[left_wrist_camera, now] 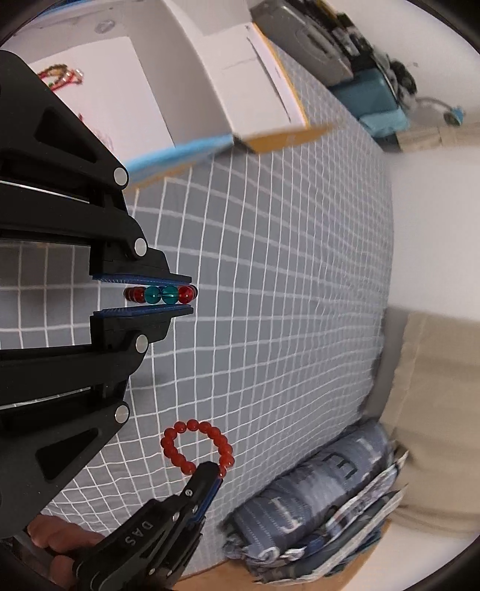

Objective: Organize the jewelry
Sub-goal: 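Carry multicolour and red bead bracelets into the white box and open both tools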

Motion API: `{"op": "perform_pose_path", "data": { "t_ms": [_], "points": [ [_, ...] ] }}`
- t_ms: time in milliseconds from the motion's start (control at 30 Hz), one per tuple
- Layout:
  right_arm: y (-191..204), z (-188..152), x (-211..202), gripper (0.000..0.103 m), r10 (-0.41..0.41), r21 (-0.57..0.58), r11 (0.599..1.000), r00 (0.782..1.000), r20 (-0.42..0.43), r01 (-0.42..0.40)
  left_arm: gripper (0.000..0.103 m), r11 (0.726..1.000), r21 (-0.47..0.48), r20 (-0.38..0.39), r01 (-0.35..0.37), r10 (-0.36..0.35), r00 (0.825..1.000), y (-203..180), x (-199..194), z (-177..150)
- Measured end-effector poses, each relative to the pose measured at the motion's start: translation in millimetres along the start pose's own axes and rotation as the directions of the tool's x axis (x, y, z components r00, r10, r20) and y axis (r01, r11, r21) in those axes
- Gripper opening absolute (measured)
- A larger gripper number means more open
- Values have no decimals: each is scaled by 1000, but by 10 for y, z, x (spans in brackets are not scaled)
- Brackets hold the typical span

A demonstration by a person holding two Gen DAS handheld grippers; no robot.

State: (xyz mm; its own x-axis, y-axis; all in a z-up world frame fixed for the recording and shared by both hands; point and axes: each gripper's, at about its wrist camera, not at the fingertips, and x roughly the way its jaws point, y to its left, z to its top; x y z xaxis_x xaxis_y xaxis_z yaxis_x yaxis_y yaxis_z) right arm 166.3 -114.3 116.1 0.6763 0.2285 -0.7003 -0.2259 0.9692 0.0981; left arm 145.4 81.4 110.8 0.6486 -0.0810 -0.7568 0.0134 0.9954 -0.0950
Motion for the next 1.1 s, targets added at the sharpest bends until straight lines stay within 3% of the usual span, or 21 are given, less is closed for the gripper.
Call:
{"op": "perform_pose_path", "data": {
  "t_ms": [200,500,767,1100],
  "points": [
    [511,88,-14,13,69,-52,996,998,10,-69,9,996,-72,30,-59,62,998,494,-317,-89],
    [1498,111,-11,13,199,-167,966,980,3,-196,9,961,-201,69,-188,206,976,1359,-850,-306],
    [2342,-38,197,13,289,-247,922,955,-70,-297,9,905,-312,-7,-288,301,954,2204,-960,-715],
    [2947,-411,726,13,260,-322,894,946,-195,-312,9,876,-344,-151,-338,304,941,2725,-525,-1082]
  ]
}}
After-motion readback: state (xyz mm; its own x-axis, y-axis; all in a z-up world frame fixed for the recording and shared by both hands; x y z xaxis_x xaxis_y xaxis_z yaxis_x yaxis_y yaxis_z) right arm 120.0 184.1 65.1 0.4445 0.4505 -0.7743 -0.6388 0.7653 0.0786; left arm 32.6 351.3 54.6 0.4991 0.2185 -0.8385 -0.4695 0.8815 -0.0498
